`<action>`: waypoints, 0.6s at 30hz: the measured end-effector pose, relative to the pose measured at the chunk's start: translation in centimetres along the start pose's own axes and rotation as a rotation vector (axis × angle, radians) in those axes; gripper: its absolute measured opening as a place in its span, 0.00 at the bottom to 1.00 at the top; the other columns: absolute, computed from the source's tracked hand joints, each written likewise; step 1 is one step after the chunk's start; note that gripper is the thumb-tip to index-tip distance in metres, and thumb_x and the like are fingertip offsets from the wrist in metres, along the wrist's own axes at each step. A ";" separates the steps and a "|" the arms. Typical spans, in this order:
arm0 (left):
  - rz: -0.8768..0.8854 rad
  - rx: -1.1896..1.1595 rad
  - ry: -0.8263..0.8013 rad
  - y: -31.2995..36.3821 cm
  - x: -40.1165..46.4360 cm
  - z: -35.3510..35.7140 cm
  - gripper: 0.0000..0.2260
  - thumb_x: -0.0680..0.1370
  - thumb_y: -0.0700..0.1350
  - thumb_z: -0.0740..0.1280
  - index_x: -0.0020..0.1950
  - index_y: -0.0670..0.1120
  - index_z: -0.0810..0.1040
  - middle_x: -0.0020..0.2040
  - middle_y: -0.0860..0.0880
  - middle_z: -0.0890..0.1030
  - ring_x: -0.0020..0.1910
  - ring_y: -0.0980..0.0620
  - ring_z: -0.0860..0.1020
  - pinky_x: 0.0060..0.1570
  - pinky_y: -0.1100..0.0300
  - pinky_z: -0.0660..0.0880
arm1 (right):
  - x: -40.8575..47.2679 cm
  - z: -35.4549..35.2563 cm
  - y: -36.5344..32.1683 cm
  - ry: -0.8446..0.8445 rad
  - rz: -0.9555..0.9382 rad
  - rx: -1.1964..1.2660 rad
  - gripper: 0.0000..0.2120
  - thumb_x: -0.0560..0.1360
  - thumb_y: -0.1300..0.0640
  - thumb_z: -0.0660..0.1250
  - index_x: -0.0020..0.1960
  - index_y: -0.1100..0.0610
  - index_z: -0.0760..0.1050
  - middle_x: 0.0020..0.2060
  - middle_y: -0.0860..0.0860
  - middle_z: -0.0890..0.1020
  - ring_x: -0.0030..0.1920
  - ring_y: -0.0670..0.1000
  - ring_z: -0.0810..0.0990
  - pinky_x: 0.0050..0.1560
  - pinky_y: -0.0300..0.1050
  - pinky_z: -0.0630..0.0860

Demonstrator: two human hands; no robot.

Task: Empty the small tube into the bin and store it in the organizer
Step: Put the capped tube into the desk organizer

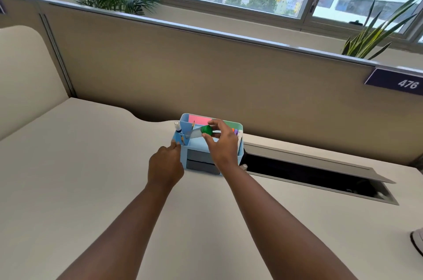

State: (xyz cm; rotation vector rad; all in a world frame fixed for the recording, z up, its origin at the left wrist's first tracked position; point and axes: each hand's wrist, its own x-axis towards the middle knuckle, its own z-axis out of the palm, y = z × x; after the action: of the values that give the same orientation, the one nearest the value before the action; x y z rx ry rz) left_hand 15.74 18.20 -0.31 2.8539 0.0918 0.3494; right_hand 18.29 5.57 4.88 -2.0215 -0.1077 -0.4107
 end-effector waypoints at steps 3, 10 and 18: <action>0.008 0.009 -0.015 -0.1 0.3 0.0 0.18 0.77 0.44 0.62 0.66 0.43 0.68 0.53 0.43 0.82 0.48 0.46 0.79 0.43 0.59 0.75 | 0.6 1.1 -0.1 -0.085 -0.062 -0.078 0.12 0.70 0.66 0.68 0.54 0.61 0.75 0.52 0.59 0.81 0.51 0.56 0.79 0.55 0.52 0.78; -0.004 0.009 -0.040 -0.5 0.9 0.0 0.16 0.77 0.44 0.61 0.64 0.44 0.70 0.50 0.42 0.82 0.47 0.46 0.79 0.40 0.61 0.71 | 1.0 3.2 0.3 -0.278 -0.139 -0.227 0.14 0.73 0.64 0.65 0.59 0.59 0.74 0.58 0.59 0.79 0.56 0.57 0.77 0.57 0.47 0.73; -0.012 0.002 -0.077 -0.8 1.0 0.0 0.17 0.76 0.46 0.63 0.64 0.44 0.70 0.52 0.43 0.82 0.49 0.46 0.79 0.45 0.59 0.75 | 0.6 4.1 1.0 -0.399 -0.071 -0.330 0.15 0.78 0.61 0.58 0.64 0.57 0.70 0.64 0.57 0.75 0.62 0.57 0.74 0.64 0.47 0.71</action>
State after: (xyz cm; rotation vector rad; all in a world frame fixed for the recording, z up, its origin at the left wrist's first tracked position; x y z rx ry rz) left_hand 16.67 19.06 -0.29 2.8636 0.0939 0.2375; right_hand 20.09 8.63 2.55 -2.4112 -0.3799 -0.0636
